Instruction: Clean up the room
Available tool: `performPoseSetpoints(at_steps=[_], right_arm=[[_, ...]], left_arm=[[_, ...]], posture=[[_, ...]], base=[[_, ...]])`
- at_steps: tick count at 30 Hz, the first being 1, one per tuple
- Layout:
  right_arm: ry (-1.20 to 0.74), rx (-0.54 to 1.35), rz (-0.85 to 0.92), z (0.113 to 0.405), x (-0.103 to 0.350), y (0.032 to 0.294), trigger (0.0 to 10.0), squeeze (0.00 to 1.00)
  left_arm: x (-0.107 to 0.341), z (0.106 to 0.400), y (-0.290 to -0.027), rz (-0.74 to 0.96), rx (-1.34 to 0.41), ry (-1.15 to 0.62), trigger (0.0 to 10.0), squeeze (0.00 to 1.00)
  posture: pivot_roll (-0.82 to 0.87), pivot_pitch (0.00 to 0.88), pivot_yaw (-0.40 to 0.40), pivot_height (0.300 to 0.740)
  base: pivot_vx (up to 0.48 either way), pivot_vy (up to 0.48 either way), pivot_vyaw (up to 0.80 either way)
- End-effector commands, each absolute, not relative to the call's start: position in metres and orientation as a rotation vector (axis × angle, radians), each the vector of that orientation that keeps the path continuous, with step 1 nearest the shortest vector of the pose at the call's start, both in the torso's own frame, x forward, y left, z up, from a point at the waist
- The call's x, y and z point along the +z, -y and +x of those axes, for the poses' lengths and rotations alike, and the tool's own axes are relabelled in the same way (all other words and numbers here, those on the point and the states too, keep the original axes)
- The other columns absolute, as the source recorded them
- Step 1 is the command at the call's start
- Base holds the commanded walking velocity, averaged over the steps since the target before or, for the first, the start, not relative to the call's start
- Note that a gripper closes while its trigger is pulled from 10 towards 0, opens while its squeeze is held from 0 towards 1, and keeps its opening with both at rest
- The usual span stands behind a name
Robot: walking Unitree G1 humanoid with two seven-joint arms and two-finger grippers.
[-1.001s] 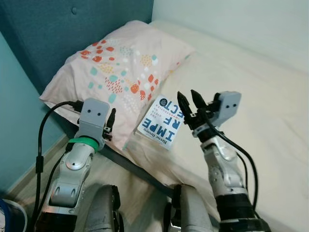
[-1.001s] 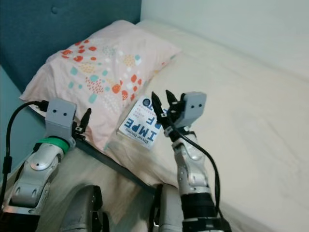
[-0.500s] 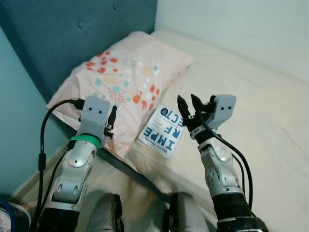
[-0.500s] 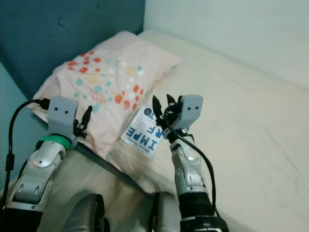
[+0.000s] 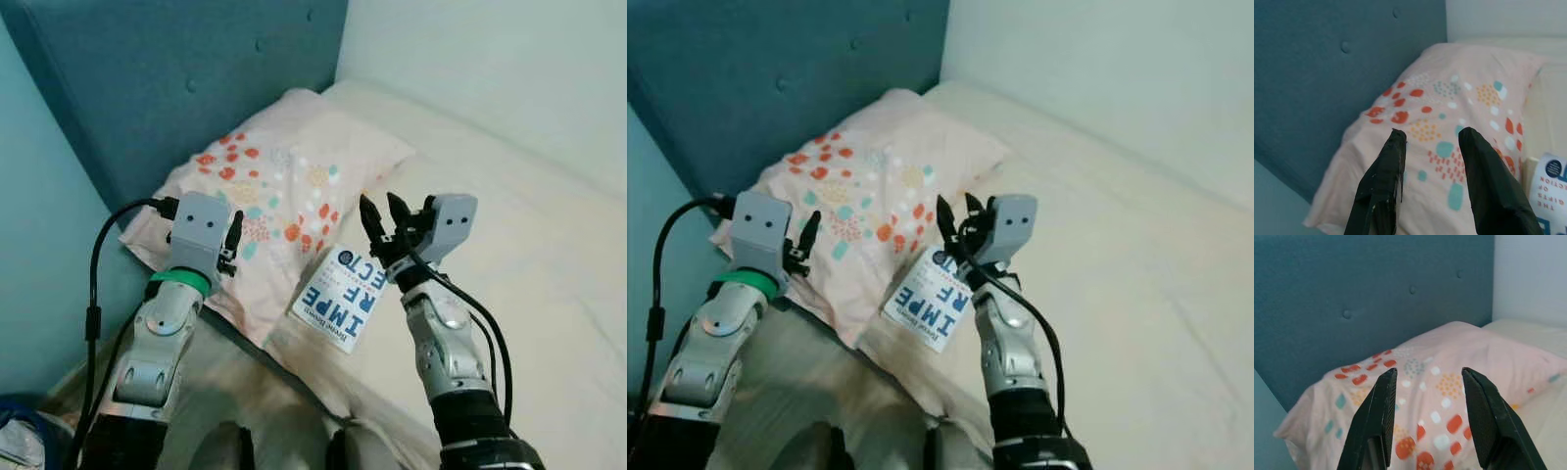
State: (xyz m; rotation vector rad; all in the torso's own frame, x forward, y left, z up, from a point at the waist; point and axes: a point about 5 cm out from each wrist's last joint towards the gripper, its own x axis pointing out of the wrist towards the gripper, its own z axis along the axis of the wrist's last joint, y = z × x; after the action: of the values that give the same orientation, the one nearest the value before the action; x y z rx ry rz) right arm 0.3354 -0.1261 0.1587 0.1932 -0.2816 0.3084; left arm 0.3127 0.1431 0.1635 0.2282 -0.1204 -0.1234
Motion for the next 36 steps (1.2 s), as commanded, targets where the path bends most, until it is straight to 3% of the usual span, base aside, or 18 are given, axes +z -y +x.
performPoseSetpoints(at_steps=[1, 7, 30, 36], right_arm=[[0.262, 0.298, 0.189, 0.3344, 0.1529, 0.1277, 10.0, 0.00], [0.259, 0.287, 0.189, 0.3351, 0.1520, 0.1298, 10.0, 0.00], [0.255, 0.271, 0.185, 0.3342, 0.1486, 0.1286, 10.0, 0.00], [0.254, 0.271, 0.185, 0.3343, 0.1482, 0.1284, 10.0, 0.00]], left_arm=[[0.1581, 0.3123, -0.1402, 0.229, -0.133, 0.106, 10.0, 0.00], [0.1573, 0.3140, -0.1373, 0.228, -0.142, 0.105, 10.0, 0.00], [0.1536, 0.3112, -0.1330, 0.209, -0.152, 0.100, 10.0, 0.00], [0.1536, 0.3110, -0.1327, 0.210, -0.152, 0.101, 10.0, 0.00]], posture=[[0.07, 0.042, -0.007, 0.715], [0.07, 0.041, -0.007, 0.740], [0.07, 0.049, -0.003, 0.740], [0.07, 0.049, -0.003, 0.740]], base=[[0.000, 0.000, 0.00], [0.000, 0.000, 0.00], [0.000, 0.000, 0.00], [-0.240, 0.000, 0.00]])
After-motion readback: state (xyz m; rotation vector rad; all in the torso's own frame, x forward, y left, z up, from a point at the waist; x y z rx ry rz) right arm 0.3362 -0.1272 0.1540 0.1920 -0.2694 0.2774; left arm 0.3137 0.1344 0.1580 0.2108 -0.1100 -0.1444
